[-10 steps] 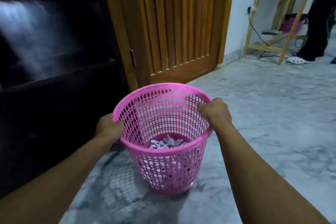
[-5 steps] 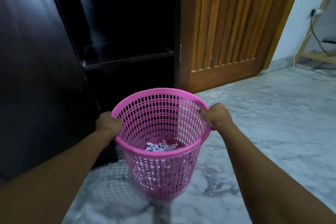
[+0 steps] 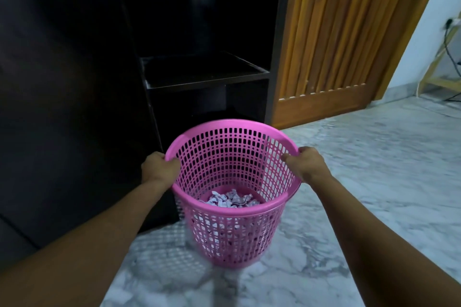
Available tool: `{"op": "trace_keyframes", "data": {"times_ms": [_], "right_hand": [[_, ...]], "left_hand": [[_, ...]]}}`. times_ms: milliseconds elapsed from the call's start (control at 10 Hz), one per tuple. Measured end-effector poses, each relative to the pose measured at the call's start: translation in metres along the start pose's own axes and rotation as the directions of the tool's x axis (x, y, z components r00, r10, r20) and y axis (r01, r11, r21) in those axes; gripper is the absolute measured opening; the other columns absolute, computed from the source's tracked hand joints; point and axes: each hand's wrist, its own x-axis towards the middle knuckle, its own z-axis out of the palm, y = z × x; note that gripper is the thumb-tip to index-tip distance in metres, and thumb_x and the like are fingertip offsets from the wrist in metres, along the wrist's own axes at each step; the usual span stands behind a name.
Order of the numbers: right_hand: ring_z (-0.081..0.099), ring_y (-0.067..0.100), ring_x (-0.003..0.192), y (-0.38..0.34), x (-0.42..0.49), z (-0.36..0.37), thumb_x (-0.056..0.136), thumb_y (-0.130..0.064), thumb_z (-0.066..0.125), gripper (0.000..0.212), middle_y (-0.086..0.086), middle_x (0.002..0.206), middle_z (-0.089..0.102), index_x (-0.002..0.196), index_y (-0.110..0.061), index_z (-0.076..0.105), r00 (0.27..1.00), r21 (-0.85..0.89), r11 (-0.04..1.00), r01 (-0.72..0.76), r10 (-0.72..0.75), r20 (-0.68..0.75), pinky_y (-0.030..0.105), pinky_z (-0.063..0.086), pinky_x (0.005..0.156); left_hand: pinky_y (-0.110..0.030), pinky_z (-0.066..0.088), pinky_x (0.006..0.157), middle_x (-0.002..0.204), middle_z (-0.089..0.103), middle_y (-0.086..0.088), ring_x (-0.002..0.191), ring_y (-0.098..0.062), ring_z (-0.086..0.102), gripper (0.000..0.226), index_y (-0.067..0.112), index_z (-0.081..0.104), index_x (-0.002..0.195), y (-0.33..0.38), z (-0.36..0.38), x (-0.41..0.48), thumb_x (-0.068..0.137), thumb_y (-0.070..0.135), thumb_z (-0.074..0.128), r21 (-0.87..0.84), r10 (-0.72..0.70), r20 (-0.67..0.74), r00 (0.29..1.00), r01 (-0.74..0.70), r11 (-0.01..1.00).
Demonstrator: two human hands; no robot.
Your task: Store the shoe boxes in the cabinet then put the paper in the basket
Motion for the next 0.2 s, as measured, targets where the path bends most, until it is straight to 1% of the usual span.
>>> {"op": "trace_keyframes", "data": {"times_ms": [100, 200], "right_hand": [[0.068, 0.024, 0.078, -0.009, -0.004, 0.0, 0.09, -0.05, 0.06, 0.048, 0.006, 0.098, 0.068, 0.12, -0.013, 0.06, 0.998, -0.14, 0.99, -0.007, -0.001, -0.058, 0.039, 0.059, 0.074], [0.067, 0.027, 0.093, -0.025, -0.007, -0.003, 0.089, -0.054, 0.059, 0.056, 0.008, 0.111, 0.066, 0.131, -0.015, 0.054, 0.979, -0.179, 0.978, 0.103, -0.132, -0.155, 0.04, 0.056, 0.08]], "left_hand": [[-0.032, 0.055, 0.05, 0.076, 0.064, -0.011, 0.059, -0.023, 0.065, 0.027, 0.002, 0.061, 0.11, 0.007, -0.003, -0.006, 0.092, 0.023, 0.058, 0.123, 0.162, 0.053, 0.985, -0.167, 0.978], [-0.03, 0.053, 0.047, 0.069, 0.065, -0.003, 0.052, -0.018, 0.065, 0.029, 0.011, 0.061, 0.113, 0.019, -0.007, -0.015, 0.093, 0.032, 0.056, 0.271, 0.302, 0.088, 0.949, -0.315, 0.91]]}}
